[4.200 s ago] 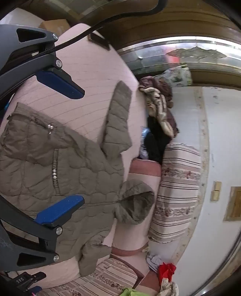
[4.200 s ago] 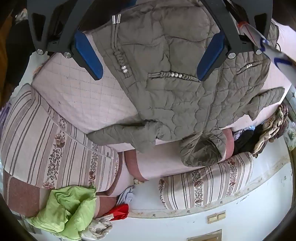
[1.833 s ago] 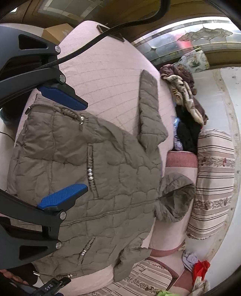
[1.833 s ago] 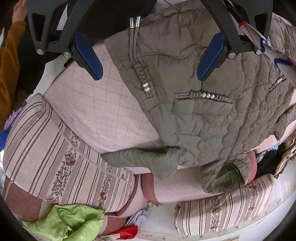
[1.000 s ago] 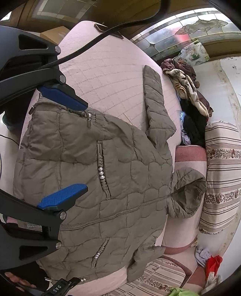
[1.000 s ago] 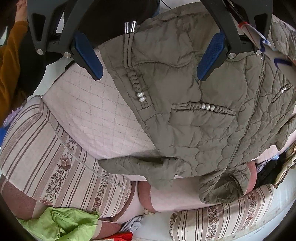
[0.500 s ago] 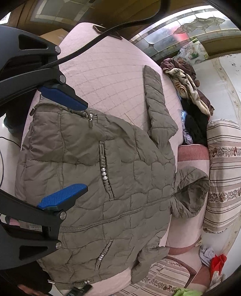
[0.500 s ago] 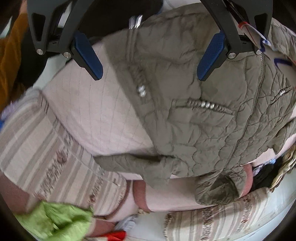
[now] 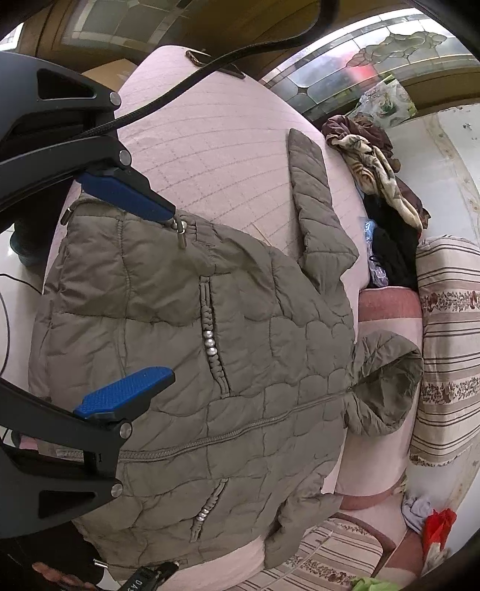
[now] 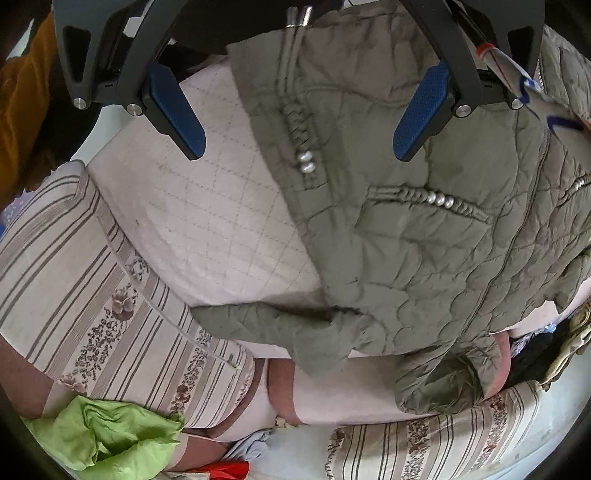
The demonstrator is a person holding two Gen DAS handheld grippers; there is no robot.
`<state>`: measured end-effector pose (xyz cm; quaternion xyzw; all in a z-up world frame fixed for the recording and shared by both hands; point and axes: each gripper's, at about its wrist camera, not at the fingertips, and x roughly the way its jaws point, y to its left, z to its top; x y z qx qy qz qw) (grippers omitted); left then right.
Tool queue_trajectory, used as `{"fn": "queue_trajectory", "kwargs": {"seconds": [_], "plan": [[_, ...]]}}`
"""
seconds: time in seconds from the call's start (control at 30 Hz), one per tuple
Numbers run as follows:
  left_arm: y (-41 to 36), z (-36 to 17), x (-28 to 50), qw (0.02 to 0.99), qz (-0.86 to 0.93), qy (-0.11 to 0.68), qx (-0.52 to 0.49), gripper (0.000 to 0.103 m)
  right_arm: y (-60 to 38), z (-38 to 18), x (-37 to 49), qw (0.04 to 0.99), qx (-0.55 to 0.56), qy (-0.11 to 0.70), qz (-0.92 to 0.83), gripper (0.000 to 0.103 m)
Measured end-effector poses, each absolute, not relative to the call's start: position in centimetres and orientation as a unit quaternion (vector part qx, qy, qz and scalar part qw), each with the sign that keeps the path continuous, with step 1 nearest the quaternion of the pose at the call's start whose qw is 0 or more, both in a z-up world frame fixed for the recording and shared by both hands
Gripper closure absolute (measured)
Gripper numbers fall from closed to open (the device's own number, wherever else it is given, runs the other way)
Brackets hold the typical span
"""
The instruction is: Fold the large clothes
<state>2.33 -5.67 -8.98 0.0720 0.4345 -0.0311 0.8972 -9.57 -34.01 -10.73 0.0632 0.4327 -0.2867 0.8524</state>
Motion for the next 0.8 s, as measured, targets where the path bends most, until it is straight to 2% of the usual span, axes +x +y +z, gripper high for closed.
{"fn": "queue_trajectory", "kwargs": {"seconds": [0.43,0.8], "plan": [[-3.6,-9.1,3.3,0.898,-0.005,0.435,0.059,0.022,-31.9,-10.7,-8.7,0.851,0.061,0.445,-0.271,0.0],[2.7,-9.7,8.0,0.9,0.045,0.431,0.047,0.022,-25.3,-8.7,-5.0,0.878,0.031,0.437,-0.196,0.0]]}}
